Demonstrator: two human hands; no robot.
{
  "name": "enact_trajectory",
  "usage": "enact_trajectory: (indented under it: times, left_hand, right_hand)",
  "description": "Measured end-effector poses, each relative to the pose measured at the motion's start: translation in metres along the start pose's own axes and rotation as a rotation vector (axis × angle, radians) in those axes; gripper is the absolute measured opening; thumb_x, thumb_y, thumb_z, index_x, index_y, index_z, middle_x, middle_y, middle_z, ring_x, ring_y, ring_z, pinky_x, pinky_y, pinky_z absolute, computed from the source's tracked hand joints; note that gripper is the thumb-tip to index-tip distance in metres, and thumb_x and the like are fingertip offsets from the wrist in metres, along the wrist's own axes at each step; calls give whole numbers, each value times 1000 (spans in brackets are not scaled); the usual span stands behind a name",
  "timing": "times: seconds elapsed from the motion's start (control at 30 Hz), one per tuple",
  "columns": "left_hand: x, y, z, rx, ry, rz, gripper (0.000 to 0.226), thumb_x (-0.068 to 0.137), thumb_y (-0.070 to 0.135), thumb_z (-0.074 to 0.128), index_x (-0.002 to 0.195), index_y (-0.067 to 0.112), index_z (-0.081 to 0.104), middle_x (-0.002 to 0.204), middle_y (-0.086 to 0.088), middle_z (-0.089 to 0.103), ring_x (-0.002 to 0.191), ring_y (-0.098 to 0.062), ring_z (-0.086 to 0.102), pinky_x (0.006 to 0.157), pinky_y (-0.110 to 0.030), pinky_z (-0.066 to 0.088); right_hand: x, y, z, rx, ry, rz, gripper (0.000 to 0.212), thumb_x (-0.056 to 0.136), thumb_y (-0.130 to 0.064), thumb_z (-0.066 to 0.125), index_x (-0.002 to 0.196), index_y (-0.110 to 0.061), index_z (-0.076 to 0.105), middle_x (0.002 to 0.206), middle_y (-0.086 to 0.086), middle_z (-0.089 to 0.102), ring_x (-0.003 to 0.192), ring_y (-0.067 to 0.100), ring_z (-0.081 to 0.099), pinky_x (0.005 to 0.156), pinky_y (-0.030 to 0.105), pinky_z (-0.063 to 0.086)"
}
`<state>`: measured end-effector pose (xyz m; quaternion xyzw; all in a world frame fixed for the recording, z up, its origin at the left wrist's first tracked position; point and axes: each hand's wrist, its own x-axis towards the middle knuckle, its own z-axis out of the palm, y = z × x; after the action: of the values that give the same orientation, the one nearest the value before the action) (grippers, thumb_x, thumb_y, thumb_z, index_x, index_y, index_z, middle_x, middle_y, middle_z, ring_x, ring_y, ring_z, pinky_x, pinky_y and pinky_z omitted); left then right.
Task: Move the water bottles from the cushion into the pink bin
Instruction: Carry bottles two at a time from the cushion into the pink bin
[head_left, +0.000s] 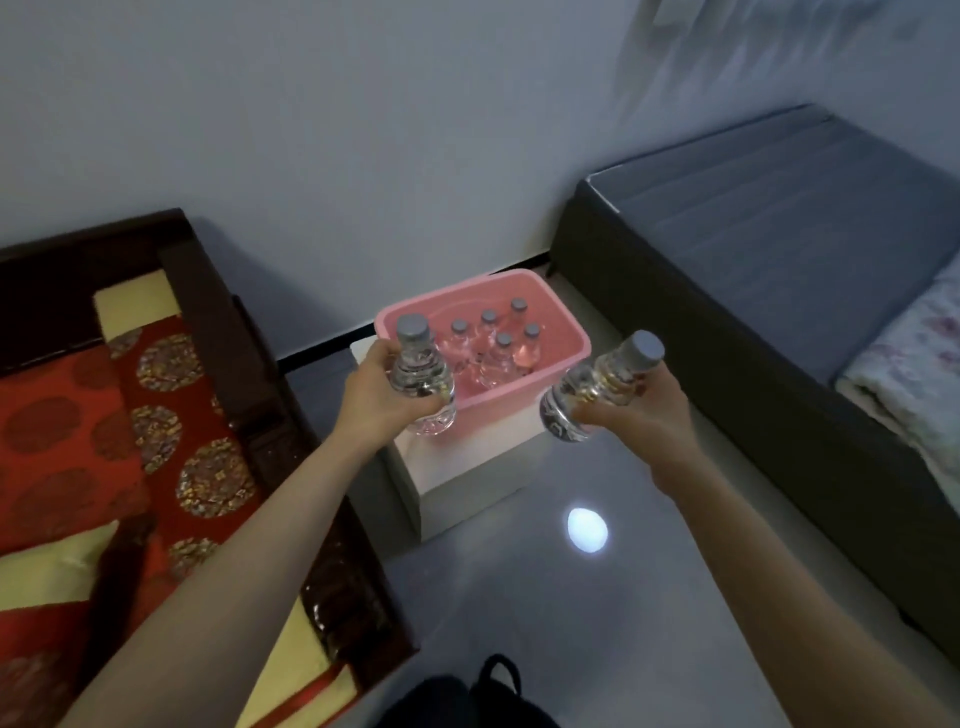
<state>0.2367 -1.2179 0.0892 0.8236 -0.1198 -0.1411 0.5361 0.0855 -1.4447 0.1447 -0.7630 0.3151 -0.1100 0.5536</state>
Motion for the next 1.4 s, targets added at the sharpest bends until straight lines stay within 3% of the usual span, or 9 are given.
enact_trajectory:
  times: [0.33,0.53,0.6,0.7,0.8,0.9,1.03,1.2,1.4]
  left_hand:
    - [64,13,41,65,132,-84,66,60,21,87,110,24,45,108,3,62,96,-17,63,86,-33,51]
    - [117,-5,79,13,216,-222,67,59,15,87,111,22,46,104,4,61,92,-16,61,73,-23,48]
    - [131,-14,94,-9,240,-280,64,60,13,86,109,21,46,102,5,60,90,-16,61,64,-17,43]
    - [156,-32,121,-15,294,-402,66,60,13,85,113,16,46,102,3,60,91,-18,61,70,-24,44]
    - [156,-43,131,-43,347,-459,66,60,11,85,113,15,45,105,0,60,93,-20,60,73,-26,45]
    - [175,-52,143,-49,407,-517,62,61,8,81,109,19,43,104,1,58,91,-19,58,63,-19,43]
    - [189,-75,160,-46,498,-573,62,57,4,81,105,21,44,100,3,59,89,-15,58,62,-10,38]
    - [206,-105,174,-44,537,-651,58,55,12,85,97,22,45,79,16,60,68,0,56,54,-4,37]
    - [227,-139,185,113,563,-658,45,61,17,80,98,13,55,92,-3,65,88,-25,61,73,-23,41]
  right_hand:
    - [134,7,-2,-56,-111,-52,46,58,-8,85,97,-22,65,90,-3,72,84,14,69,81,37,56]
    - [210,23,27,-65,-238,-48,35,58,-5,86,79,-24,65,74,-11,68,63,-8,64,58,9,49]
    - [233,39,42,-74,-266,-6,45,48,-21,90,88,-20,68,81,-5,73,73,1,69,71,24,57]
    - [272,67,60,-102,-348,83,60,43,-29,89,97,-20,66,93,-3,74,88,16,71,83,45,57]
    - [268,74,72,-171,-354,57,54,53,-29,88,99,-20,62,94,-3,71,87,16,70,77,39,58]
    - [282,79,89,-202,-383,-22,51,54,-25,85,97,-21,59,87,-9,67,79,8,65,66,17,51]
    - [298,107,125,-304,-478,-129,49,53,-14,78,92,-23,50,93,-3,59,85,16,58,70,28,47]
    - [304,146,172,-373,-530,-123,48,59,-10,75,93,-28,46,97,-3,55,87,17,54,70,21,34]
    - [321,168,208,-357,-410,-42,51,62,0,70,110,-10,56,104,7,61,93,23,58,77,23,40]
